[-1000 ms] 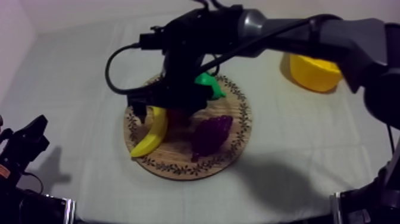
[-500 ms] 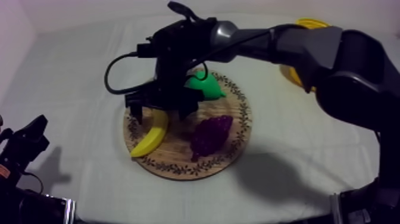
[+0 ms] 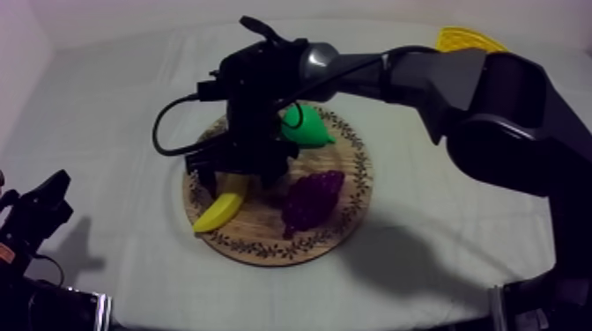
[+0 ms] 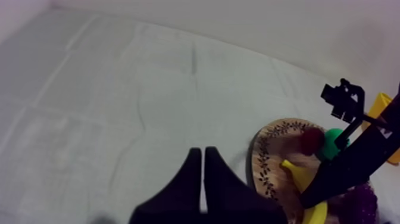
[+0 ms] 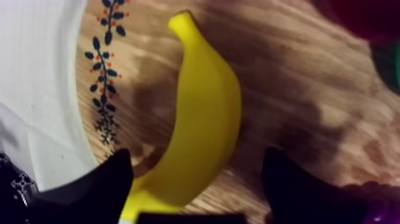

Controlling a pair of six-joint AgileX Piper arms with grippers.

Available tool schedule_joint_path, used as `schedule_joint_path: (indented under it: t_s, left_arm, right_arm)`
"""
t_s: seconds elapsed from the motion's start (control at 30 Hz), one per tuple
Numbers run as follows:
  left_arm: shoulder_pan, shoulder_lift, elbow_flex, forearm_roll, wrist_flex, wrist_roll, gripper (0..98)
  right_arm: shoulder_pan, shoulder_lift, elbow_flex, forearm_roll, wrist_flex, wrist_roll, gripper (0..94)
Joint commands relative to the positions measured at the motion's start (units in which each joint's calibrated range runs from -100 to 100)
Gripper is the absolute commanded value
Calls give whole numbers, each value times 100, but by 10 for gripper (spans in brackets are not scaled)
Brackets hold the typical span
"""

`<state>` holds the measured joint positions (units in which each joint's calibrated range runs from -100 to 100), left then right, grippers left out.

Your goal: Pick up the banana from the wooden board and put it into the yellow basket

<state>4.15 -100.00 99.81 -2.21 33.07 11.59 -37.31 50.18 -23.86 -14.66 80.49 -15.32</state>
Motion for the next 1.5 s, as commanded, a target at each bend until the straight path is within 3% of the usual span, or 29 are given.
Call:
schedule_joint_path:
  t_s: [0.0, 0.53, 0.77, 1.03, 1.27, 1.47]
  left_arm:
    - [1, 0, -3, -1, 0, 1, 1]
    - [1, 0, -3, -1, 0, 1, 1]
    - [1, 0, -3, -1, 0, 1, 1]
    - [1, 0, -3, -1, 0, 1, 1]
    - [1, 0, -3, -1, 0, 1, 1]
    - [1, 0, -3, -1, 0, 1, 1]
  right_arm:
    - [12, 25, -8, -8, 35, 31, 526]
    - [89, 256, -254, -144, 427, 256, 116]
    - [167, -351, -76, -141, 649, 337, 87]
    - [437, -1737, 279, 77, 764, 413, 101]
    - [1068, -2792, 674, 344, 642, 535, 126]
    - [1891, -3299, 1017, 548, 486, 746, 122]
